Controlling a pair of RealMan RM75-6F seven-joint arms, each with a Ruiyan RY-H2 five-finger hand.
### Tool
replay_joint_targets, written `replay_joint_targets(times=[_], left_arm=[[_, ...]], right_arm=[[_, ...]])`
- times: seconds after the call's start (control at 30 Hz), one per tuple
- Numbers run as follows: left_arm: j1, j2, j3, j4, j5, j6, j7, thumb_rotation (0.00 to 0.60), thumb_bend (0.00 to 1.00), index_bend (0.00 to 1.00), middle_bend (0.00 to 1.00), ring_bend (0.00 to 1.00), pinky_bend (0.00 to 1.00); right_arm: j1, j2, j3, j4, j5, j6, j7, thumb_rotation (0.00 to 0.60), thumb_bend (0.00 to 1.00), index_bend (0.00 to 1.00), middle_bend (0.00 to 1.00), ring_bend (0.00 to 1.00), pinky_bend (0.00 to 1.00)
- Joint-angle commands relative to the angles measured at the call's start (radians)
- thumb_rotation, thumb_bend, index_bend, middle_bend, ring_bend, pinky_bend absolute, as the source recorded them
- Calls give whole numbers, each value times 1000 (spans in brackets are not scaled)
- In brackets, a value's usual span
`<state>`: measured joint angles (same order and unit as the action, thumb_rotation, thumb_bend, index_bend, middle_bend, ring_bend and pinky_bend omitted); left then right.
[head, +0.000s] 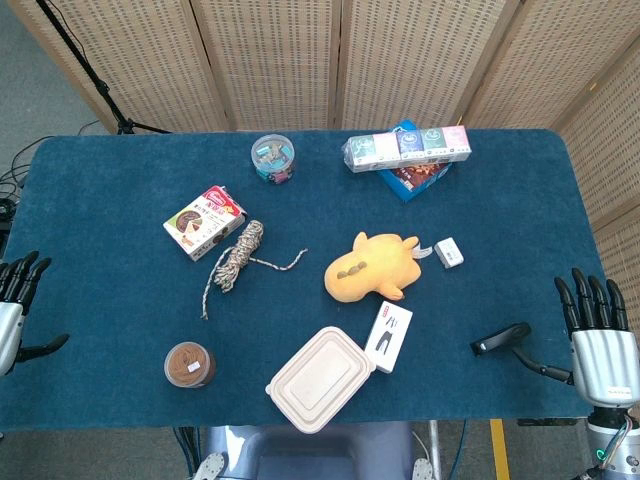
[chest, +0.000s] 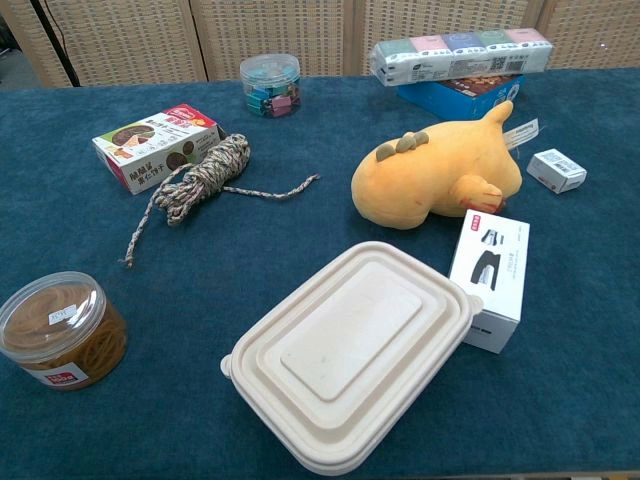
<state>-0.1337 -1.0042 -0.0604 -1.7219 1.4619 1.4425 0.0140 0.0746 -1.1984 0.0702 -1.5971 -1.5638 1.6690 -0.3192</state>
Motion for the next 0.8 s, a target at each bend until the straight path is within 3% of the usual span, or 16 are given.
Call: replay_joint_targets(times=[0.03,0.3,0.47,0.63,0.8], left_arm=[[1,-1,-1,1,-2,1,2,600,0,0,0,0,0],[8,14,-6,4,1,15,-37,600,0,0,0,0,0],[9,23,-11,4,-9,13,-60,600,0,0,0,0,0],[7,21,-20,-1,-35,6,-51,600,0,0,0,0,0],[-2,28,-25,-2,-47,-16,-63,600,0,0,0,0,0]], right_arm=[[-6,10,-8,-41,29,-38,-3,16,0,0,0,0,0],[22,18,-22,-68,18,-123,23,15,0,0,0,0,0],[82,16,1,-150,12,-199,-67,14,0,0,0,0,0],[193,5,44,-263,54,-357,-175,14,0,0,0,0,0],[317,-66,92,-304,189,-542,-233,13,0,0,0,0,0]])
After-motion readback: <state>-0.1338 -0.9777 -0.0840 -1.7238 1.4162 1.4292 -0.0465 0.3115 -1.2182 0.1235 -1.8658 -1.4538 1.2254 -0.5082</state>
